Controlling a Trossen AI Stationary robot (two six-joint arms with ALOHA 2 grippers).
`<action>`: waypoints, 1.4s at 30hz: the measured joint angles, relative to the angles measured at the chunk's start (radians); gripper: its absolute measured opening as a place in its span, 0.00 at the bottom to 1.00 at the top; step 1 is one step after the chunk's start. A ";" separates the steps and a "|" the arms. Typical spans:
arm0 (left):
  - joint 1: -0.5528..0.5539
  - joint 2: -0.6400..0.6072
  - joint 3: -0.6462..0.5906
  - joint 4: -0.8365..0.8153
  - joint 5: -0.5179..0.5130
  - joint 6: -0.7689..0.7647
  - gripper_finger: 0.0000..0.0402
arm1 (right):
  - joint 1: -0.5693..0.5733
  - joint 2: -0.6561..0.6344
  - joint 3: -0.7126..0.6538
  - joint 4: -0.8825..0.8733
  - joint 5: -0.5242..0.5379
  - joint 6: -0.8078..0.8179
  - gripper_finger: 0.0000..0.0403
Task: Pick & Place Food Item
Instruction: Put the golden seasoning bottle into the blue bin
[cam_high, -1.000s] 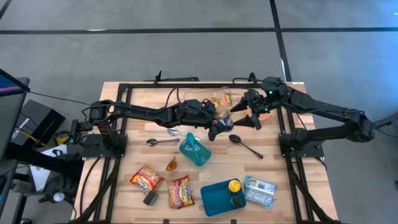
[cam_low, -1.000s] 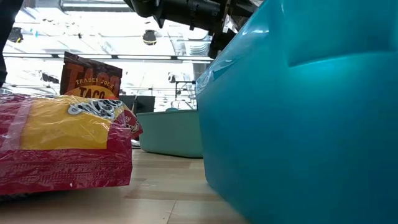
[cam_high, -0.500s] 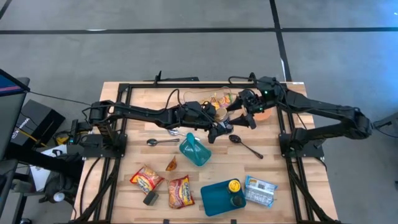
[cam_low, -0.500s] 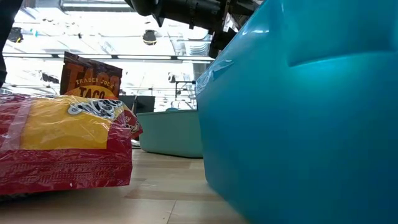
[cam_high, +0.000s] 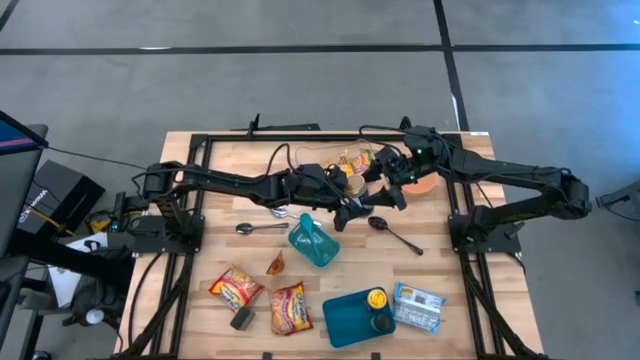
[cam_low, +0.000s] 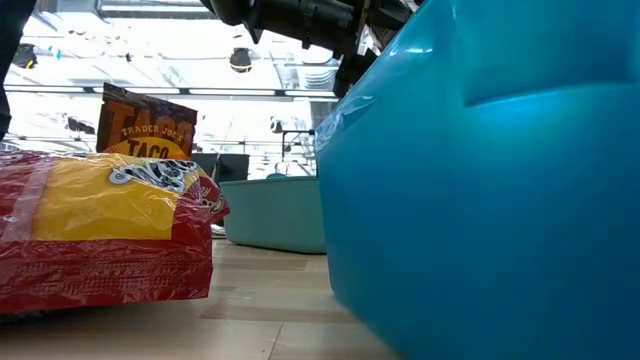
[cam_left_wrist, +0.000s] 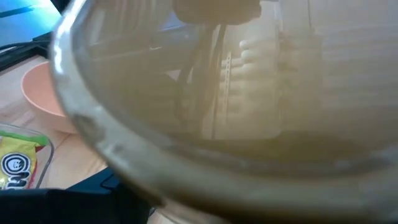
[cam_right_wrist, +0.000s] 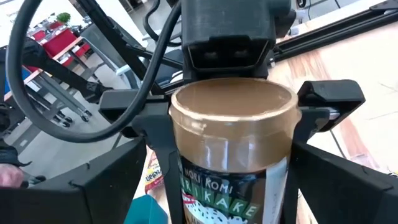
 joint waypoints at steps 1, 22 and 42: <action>0.000 0.000 0.000 0.002 0.000 0.000 0.69 | 0.000 0.000 0.000 0.000 0.000 0.000 0.95; 0.000 0.000 0.000 0.002 -0.001 0.000 0.69 | 0.022 0.036 0.001 0.016 0.024 0.000 0.89; 0.002 0.000 0.000 0.000 0.005 0.000 0.70 | 0.021 0.038 0.017 0.001 0.025 0.000 0.72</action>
